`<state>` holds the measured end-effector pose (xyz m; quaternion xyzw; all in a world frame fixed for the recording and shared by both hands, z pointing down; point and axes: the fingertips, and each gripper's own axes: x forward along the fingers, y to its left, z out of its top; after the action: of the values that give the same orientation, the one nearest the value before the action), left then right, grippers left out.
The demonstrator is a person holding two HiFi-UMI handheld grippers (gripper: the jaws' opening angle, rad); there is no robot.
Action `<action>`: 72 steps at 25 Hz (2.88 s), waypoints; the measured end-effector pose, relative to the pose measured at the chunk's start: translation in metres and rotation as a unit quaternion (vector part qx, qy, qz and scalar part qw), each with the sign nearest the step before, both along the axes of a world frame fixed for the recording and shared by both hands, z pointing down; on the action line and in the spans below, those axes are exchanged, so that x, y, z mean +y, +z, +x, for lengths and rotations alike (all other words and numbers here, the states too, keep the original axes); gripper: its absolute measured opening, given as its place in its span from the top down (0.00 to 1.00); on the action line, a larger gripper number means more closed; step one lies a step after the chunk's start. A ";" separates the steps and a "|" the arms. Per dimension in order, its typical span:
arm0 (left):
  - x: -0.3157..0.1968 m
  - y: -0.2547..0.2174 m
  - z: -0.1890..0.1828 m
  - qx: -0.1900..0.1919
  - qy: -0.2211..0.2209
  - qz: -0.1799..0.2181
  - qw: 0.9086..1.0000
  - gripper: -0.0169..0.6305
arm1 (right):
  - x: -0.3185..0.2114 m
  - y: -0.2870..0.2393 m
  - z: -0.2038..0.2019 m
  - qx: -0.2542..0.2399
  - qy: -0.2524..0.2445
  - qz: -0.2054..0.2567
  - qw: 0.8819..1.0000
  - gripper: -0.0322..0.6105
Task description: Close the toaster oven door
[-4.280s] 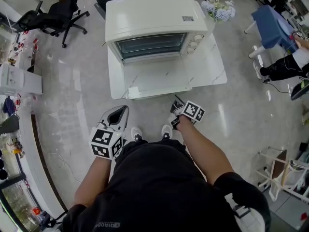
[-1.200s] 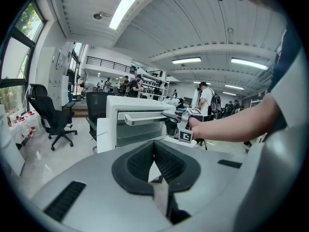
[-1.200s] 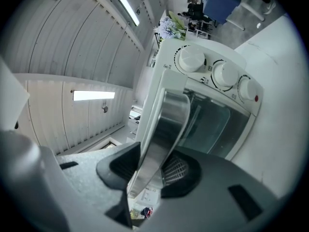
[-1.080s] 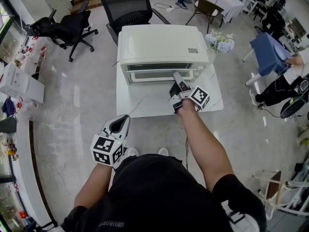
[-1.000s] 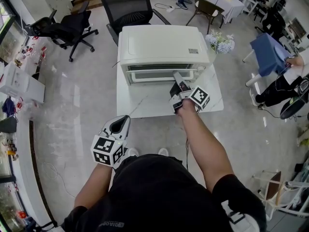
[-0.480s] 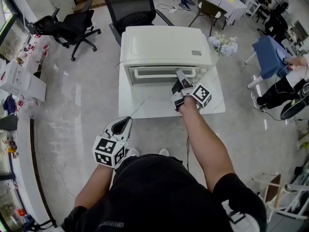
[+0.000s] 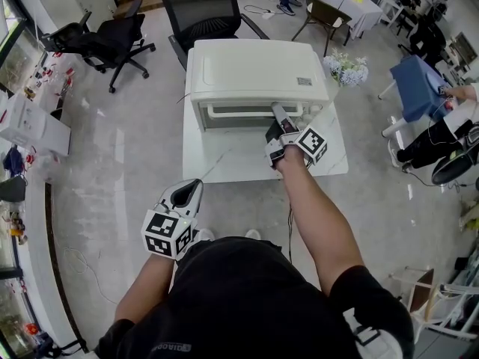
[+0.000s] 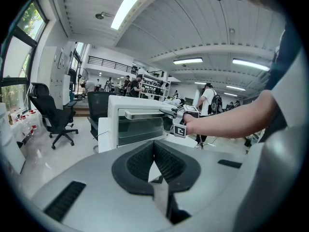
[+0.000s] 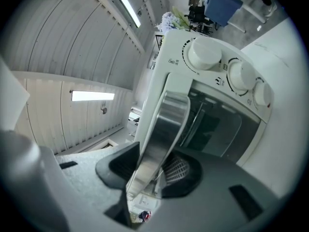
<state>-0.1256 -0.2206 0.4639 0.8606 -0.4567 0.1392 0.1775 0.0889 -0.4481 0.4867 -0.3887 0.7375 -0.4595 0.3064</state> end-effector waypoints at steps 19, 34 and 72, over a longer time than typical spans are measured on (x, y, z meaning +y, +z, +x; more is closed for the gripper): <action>-0.005 -0.005 0.010 0.003 0.015 0.007 1.000 0.97 | 0.054 0.014 0.013 -0.018 -0.015 0.001 1.000 0.71; -0.004 -0.016 0.043 0.012 0.050 0.028 0.998 0.97 | 0.156 -0.036 -0.018 0.260 -0.072 0.109 0.957 0.95; 0.019 -0.034 0.059 -0.004 0.066 0.079 0.995 0.97 | 0.243 -0.060 -0.033 0.510 -0.079 0.179 0.837 0.95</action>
<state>-0.0664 -0.2020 0.4302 0.8995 -0.4095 0.1171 0.0977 0.0555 -0.2046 0.4268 -0.4464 0.8872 -0.0785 -0.0866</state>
